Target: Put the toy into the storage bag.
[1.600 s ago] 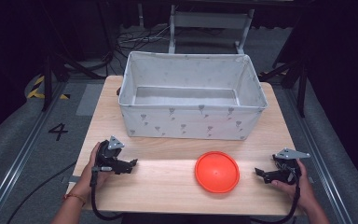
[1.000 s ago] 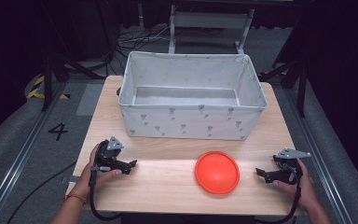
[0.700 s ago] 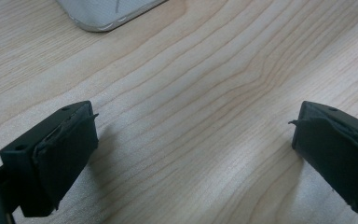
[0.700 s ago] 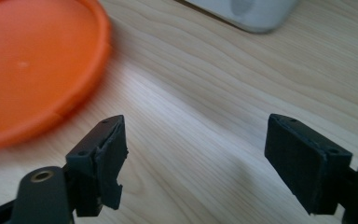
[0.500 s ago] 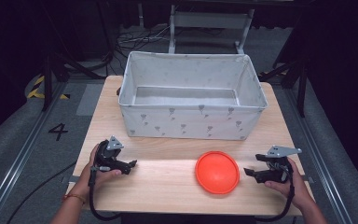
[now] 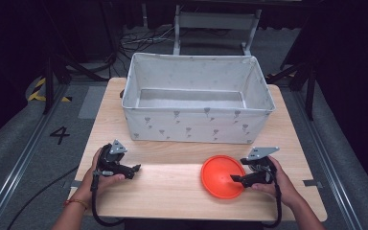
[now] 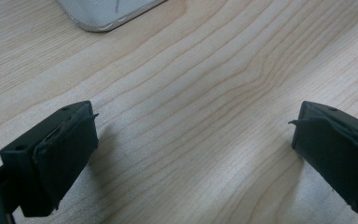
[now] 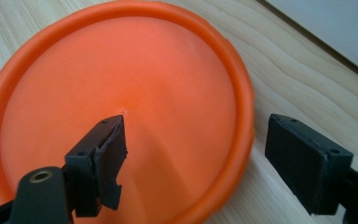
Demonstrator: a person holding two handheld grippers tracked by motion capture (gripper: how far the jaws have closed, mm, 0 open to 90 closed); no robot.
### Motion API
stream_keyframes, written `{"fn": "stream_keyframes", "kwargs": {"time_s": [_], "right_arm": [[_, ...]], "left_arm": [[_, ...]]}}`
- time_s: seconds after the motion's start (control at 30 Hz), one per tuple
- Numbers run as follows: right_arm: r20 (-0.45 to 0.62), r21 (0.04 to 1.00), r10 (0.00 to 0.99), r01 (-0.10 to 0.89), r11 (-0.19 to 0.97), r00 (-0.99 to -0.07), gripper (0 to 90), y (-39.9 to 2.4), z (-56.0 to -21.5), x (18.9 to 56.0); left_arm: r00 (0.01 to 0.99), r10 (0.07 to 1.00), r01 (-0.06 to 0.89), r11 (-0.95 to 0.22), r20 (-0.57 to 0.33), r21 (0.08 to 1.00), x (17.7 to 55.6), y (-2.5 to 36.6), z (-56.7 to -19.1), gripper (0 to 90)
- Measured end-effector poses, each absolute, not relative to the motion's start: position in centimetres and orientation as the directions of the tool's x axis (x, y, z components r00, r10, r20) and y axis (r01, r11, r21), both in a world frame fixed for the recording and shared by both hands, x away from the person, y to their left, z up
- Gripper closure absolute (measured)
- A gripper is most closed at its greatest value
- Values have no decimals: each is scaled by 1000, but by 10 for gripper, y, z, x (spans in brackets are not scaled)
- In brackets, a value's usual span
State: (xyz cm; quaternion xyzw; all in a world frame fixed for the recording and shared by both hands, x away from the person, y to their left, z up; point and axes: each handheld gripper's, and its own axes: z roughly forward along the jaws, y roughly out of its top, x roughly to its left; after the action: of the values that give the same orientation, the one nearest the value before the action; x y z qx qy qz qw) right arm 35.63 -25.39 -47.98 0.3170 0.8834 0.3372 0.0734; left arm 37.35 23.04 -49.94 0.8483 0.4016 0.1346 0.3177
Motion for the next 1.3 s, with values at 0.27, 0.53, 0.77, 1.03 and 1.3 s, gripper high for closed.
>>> {"fn": "stream_keyframes", "kwargs": {"time_s": [0.27, 0.53, 0.77, 1.03, 1.3], "right_arm": [[85, 622, 594, 508, 595, -800, 158, -242, -490, 364], [68, 618, 600, 506, 602, -797, 224, -235, -489, 359], [103, 599, 616, 543, 589, -781, 431, -237, -483, 367], [188, 596, 592, 570, 565, -784, 647, -246, -479, 377], [229, 626, 543, 549, 554, -808, 763, -254, -464, 373]], "left_arm": [[643, 766, 595, -477, -27, 647, 373, 231, -499, 5], [642, 766, 596, -477, -27, 646, 373, 231, -499, 5], [643, 766, 595, -478, -26, 646, 373, 231, -499, 5], [643, 766, 595, -479, -24, 646, 373, 231, -499, 5], [642, 767, 595, -476, -25, 647, 373, 231, -499, 5]]}}
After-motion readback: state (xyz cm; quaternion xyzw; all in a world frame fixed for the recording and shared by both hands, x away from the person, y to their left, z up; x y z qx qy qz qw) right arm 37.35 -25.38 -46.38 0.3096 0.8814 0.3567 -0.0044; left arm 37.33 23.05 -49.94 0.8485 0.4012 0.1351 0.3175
